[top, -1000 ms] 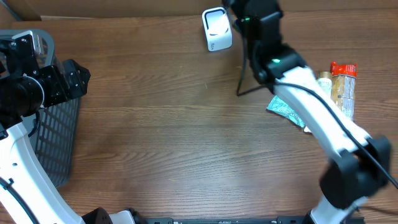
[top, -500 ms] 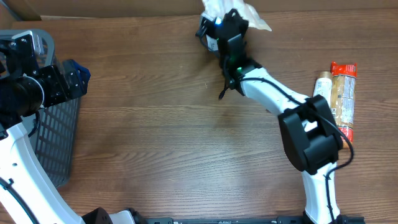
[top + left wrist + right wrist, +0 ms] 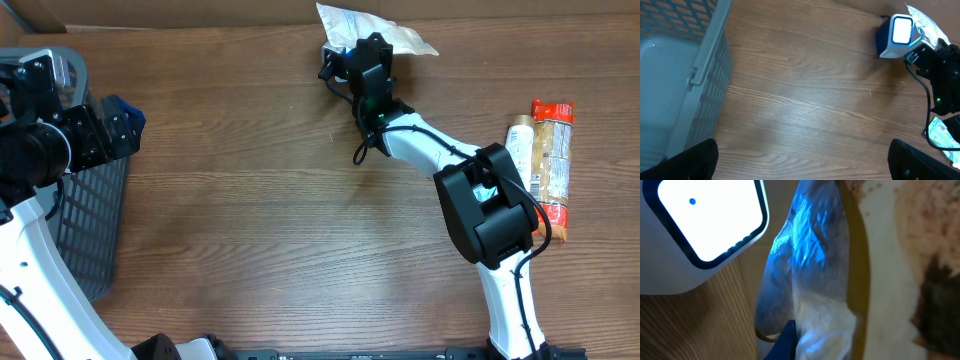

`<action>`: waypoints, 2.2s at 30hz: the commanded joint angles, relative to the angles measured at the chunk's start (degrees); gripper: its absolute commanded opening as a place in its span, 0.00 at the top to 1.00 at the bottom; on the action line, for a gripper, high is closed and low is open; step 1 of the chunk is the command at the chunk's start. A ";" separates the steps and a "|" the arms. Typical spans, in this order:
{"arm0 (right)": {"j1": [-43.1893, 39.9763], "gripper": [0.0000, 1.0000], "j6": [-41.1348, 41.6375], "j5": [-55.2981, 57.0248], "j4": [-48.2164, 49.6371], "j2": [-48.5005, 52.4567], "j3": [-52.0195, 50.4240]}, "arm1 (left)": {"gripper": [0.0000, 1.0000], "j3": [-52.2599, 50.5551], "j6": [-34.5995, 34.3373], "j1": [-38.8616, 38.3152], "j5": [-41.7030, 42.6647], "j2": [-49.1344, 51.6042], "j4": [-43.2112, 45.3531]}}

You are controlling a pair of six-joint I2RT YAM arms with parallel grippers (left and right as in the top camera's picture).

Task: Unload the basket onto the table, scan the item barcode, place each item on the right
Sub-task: 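Hold the bread bag label up at the scanner, then carry the bread bag right and drop it onto the scanned items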

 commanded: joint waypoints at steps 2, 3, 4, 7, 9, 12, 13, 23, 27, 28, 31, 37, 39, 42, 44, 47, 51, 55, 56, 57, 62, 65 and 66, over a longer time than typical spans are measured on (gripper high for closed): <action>-0.15 0.96 0.04 0.74 0.68 0.68 0.50 | 0.00 0.07 1.14 0.13 0.61 0.31 0.07; -0.15 0.96 0.07 0.74 0.57 0.70 0.50 | 0.01 0.07 1.14 0.13 0.61 0.31 0.07; -0.15 0.96 0.07 0.74 0.42 0.72 0.50 | 0.01 0.07 1.14 0.13 0.61 0.31 0.07; -0.15 0.96 0.07 0.74 -0.02 0.76 0.50 | 0.00 0.07 1.14 0.13 0.61 0.31 0.07; -0.17 0.96 0.04 0.74 -0.57 0.76 0.50 | 0.00 0.07 1.14 0.13 0.61 0.31 0.07; -0.15 0.96 0.04 0.74 -2.12 0.76 0.50 | 0.01 0.07 1.14 0.13 0.61 0.31 0.07; -0.15 0.96 0.04 0.79 -2.60 0.76 0.50 | 0.00 0.07 1.14 0.13 0.61 0.31 0.07; 0.07 0.96 -0.02 3.78 0.79 0.39 0.50 | 0.00 0.07 1.14 0.13 0.61 0.28 0.07; 0.63 0.96 0.07 4.61 0.70 -1.88 0.50 | 0.01 0.07 1.14 0.13 0.61 0.31 0.07; 0.87 0.96 0.11 4.63 0.68 -2.80 0.50 | 0.00 0.07 1.14 0.13 0.61 0.31 0.07; 1.79 0.96 2.29 5.05 -0.20 -6.45 0.50 | 0.00 0.07 1.14 0.13 0.61 0.31 0.04; 4.13 0.96 12.90 3.34 -13.99 -16.48 0.50 | 0.00 0.07 1.14 0.13 0.61 0.31 0.07; 5.05 0.96 18.75 1.36 -20.22 -20.28 0.50 | 0.00 0.07 1.14 0.13 0.61 0.31 0.07; 6.23 0.96 28.85 -2.49 -31.39 -26.40 0.50 | 0.00 0.07 1.14 0.13 0.59 0.31 0.07; 6.82 0.96 38.45 -6.64 -39.39 -30.29 0.50 | 0.00 0.07 1.14 0.13 0.61 0.31 0.07; 6.86 0.96 52.74 -23.12 -52.09 -35.74 0.50 | 0.00 0.07 1.14 0.13 0.61 0.31 0.07; 4.15 0.96 62.73 -48.24 -62.77 -40.35 0.50 | 0.00 0.07 1.14 0.13 0.61 0.31 0.07; 0.13 0.96 65.20 -62.71 -70.05 -43.15 0.50 | 0.00 0.07 1.14 0.13 0.61 0.31 0.07; -0.98 0.96 65.29 -65.09 -71.71 -43.69 0.50 | 0.00 0.07 1.14 0.13 0.61 0.31 0.07; -2.40 0.96 65.26 -67.82 -73.90 -44.33 0.50 | 0.00 0.07 1.14 0.13 0.61 0.31 0.07; -11.52 0.96 65.22 -75.58 -85.33 -46.10 0.50 | 0.00 0.07 1.14 0.13 0.61 0.31 0.07; -17.35 0.96 64.37 -72.37 -92.52 -46.01 -0.20 | 0.00 0.07 1.16 0.13 0.61 0.31 0.07; -18.88 0.96 64.37 -71.41 -93.59 -46.01 -0.92 | 0.01 0.07 1.14 0.13 0.61 0.31 0.07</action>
